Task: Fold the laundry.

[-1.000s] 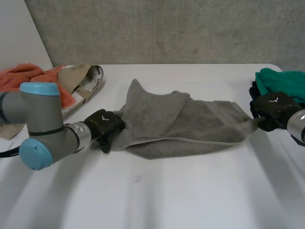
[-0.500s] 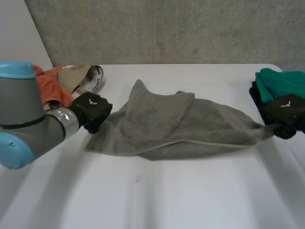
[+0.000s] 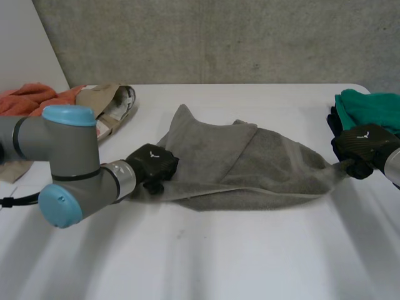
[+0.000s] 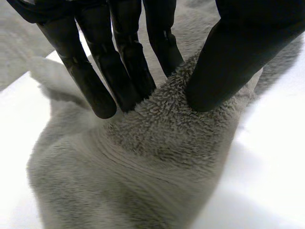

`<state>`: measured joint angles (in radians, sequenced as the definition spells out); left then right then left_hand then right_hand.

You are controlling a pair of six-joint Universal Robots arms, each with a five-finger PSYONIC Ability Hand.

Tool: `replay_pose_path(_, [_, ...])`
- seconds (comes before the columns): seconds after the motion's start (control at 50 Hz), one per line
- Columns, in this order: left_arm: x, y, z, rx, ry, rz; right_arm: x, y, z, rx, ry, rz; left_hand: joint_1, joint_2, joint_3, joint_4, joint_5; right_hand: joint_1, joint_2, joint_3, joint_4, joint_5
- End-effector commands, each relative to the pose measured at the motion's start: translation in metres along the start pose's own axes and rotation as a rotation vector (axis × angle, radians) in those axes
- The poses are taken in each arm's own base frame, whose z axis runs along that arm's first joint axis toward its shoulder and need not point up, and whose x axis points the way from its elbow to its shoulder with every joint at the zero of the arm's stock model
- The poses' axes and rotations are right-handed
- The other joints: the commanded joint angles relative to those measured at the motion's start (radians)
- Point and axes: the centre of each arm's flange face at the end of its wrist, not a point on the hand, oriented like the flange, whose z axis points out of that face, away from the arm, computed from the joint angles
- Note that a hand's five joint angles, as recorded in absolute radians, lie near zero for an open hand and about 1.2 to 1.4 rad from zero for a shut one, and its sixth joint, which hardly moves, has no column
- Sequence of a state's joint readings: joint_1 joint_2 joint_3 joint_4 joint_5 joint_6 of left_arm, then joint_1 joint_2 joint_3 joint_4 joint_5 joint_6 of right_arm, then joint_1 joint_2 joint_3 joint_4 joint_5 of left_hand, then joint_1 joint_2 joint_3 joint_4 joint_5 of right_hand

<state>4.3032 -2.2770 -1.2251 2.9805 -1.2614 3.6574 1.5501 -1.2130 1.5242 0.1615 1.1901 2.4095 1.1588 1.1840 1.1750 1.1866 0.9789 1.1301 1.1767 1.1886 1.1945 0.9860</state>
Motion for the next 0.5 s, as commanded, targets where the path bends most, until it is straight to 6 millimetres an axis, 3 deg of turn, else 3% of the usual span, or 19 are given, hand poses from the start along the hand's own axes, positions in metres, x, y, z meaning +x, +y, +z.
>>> replay_pose_path(0.02, [-0.016,-0.025,-0.029,0.01,-0.07,0.014,0.004,-0.001,-0.003,-0.021,0.025,-0.08,0.237,0.212,0.221,0.21,0.243,0.266,0.22,0.208,0.202,0.236])
replay_pose_path(0.12, [-0.022,-0.048,-0.076,0.021,-0.097,0.019,0.003,-0.009,-0.029,-0.084,0.01,-0.217,0.237,0.212,0.221,0.21,0.243,0.266,0.22,0.208,0.202,0.236])
replay_pose_path(0.24, [-0.008,-0.029,-0.103,-0.158,0.005,0.023,-0.026,-0.007,-0.065,-0.188,-0.184,-0.414,0.237,0.212,0.221,0.21,0.243,0.266,0.22,0.208,0.202,0.236])
replay_pose_path(0.28, [-0.007,-0.023,-0.104,-0.199,0.034,0.031,-0.037,-0.009,-0.067,-0.175,-0.222,-0.442,0.237,0.212,0.221,0.21,0.243,0.266,0.22,0.208,0.202,0.236])
replay_pose_path(0.3, [-0.007,-0.021,-0.104,-0.211,0.041,0.037,-0.043,-0.009,-0.066,-0.167,-0.235,-0.443,0.237,0.212,0.221,0.21,0.243,0.266,0.22,0.208,0.202,0.236])
replay_pose_path(0.4, [-0.02,-0.003,-0.063,-0.21,0.031,0.064,-0.061,-0.013,-0.043,-0.128,-0.218,-0.41,0.237,0.212,0.221,0.21,0.243,0.266,0.22,0.208,0.202,0.236])
replay_pose_path(0.46, [-0.028,-0.004,-0.044,-0.183,0.004,0.065,-0.06,-0.011,-0.024,-0.138,-0.176,-0.391,0.237,0.212,0.221,0.21,0.243,0.266,0.22,0.208,0.202,0.236])
replay_pose_path(0.5, [-0.039,-0.015,-0.028,-0.126,-0.029,0.071,-0.052,-0.017,-0.004,-0.126,-0.102,-0.379,0.237,0.212,0.221,0.21,0.243,0.266,0.22,0.208,0.202,0.236])
